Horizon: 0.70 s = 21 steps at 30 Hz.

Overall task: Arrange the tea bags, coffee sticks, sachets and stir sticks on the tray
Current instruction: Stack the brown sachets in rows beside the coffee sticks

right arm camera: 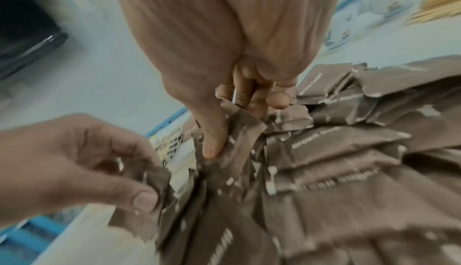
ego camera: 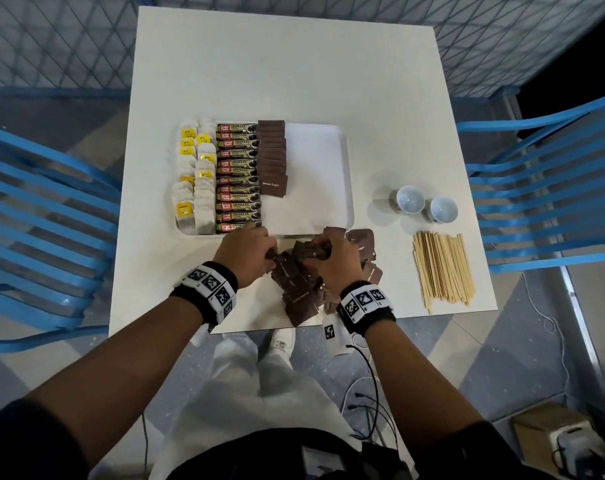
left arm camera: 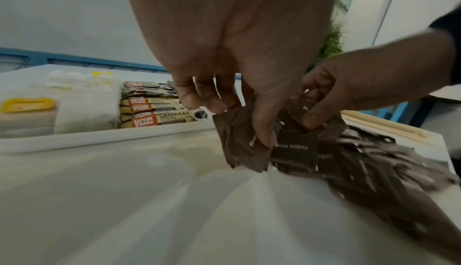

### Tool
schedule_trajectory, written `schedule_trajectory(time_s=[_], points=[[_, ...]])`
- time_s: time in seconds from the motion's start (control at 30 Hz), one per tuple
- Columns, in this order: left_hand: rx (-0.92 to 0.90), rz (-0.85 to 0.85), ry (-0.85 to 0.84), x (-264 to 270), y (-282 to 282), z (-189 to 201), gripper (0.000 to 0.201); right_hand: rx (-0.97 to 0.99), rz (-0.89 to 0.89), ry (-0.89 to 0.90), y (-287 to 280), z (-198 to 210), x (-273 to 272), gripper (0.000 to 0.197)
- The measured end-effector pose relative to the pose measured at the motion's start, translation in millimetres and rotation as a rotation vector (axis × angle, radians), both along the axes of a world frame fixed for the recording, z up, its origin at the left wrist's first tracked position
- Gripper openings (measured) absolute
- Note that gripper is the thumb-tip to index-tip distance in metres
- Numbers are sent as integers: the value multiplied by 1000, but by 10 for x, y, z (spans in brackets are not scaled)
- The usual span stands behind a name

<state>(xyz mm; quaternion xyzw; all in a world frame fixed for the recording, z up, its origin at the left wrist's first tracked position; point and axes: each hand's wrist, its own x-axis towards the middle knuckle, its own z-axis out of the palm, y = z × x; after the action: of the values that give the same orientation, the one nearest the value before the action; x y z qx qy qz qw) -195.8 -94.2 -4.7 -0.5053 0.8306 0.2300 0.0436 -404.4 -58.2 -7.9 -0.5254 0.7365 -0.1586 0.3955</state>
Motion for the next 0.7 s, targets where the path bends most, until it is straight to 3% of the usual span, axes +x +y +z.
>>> schedule_trajectory(time_s=[0.2, 0.33, 0.37, 0.43, 0.5, 0.6, 0.7], points=[[66, 332, 363, 106, -181, 120, 18, -41, -109, -106, -173, 179, -169, 33], [169, 659, 520, 29, -360, 337, 21, -86, -195, -325, -326, 372, -118, 38], [251, 735, 567, 9, -411, 352, 24, -97, -210, -423, -366, 455, -72, 33], [538, 895, 824, -34, -491, 386, 29, -116, -203, -540, -459, 570, 32, 29], [810, 975, 1101, -42, -546, 477, 31, -131, -156, -518, -553, 637, 164, 28], [1127, 971, 1350, 5, -553, 724, 45, -135, -65, -397, -680, 645, 331, 29], [1283, 860, 1431, 151, -598, 793, 55, -145, 3, -304, -755, 652, 443, 26]])
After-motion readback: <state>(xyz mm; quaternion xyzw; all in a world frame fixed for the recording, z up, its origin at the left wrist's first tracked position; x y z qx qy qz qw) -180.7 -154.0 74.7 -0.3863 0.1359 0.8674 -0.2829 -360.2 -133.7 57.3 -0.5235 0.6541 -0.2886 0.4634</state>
